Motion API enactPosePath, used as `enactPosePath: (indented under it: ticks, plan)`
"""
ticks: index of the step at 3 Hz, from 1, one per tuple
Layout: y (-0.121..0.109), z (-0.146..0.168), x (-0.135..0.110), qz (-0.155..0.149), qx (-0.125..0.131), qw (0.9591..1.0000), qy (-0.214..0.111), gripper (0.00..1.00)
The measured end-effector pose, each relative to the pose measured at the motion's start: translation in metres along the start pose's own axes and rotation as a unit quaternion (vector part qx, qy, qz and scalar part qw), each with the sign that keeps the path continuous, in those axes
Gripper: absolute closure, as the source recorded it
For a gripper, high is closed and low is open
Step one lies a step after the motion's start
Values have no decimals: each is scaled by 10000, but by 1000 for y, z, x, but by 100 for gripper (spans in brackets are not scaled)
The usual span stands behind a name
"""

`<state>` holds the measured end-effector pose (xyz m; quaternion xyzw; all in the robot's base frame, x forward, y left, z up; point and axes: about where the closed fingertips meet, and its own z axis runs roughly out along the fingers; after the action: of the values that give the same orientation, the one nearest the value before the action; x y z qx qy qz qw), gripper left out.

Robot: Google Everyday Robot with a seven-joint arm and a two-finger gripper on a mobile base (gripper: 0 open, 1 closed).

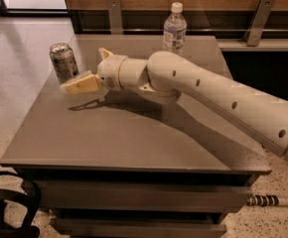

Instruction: Pick 7up can

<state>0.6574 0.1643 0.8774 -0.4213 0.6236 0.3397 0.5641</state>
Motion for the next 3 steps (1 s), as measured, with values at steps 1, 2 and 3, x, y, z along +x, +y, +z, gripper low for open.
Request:
enactPosePath:
  ticks: [1, 2, 3]
  plan:
    - [-3, 27, -5, -2, -76, 9999, -69, 0]
    - [-5, 46, -12, -44, -161, 9998, -124, 0]
    - [-4, 60, -12, -43, -233, 9995, -186, 13]
